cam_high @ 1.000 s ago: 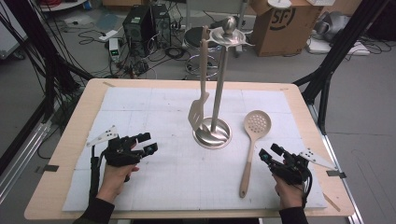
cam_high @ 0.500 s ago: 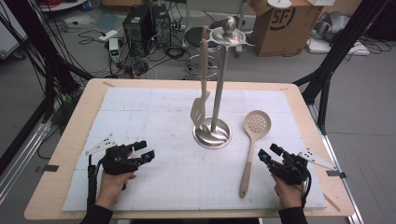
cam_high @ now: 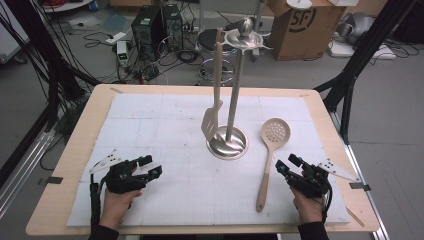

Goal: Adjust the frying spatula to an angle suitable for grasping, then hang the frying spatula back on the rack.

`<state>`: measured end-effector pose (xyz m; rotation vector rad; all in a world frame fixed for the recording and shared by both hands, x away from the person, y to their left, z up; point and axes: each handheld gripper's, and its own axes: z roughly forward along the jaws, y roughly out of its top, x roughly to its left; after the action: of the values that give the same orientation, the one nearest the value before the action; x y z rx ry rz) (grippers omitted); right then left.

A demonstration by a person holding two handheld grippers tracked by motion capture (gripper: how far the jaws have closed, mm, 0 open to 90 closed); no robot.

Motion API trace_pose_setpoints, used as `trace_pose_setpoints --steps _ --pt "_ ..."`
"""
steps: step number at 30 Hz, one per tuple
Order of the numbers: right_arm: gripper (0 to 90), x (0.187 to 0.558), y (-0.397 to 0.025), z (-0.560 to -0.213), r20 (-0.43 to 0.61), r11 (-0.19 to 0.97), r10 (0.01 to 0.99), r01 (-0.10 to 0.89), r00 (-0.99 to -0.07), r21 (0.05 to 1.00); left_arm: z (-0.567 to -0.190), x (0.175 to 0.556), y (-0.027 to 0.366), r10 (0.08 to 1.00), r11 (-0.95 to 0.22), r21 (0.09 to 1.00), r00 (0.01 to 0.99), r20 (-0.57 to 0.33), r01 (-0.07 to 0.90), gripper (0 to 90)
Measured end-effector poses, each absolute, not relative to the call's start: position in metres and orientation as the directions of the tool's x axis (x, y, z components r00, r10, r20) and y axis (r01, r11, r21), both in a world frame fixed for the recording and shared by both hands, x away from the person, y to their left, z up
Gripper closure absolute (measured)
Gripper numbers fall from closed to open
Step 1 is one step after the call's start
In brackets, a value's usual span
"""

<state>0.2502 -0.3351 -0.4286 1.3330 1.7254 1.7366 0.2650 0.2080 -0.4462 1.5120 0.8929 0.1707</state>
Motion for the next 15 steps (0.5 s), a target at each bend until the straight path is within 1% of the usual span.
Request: trace_pose_setpoints --steps 4,15 --pt "28.1 0.25 -0.335 -0.429 0.357 -0.19 0.793 0.356 -0.493 0.915 -0.447 0.265 0.208 0.602 0.128 0.893 0.682 -0.415 0.43 28.8" --pt "28.1 0.256 -0.324 -0.409 0.354 -0.205 0.775 0.321 -0.524 0.925 -0.447 0.265 0.208 0.605 0.119 0.902 0.691 -0.396 0.414 28.8"
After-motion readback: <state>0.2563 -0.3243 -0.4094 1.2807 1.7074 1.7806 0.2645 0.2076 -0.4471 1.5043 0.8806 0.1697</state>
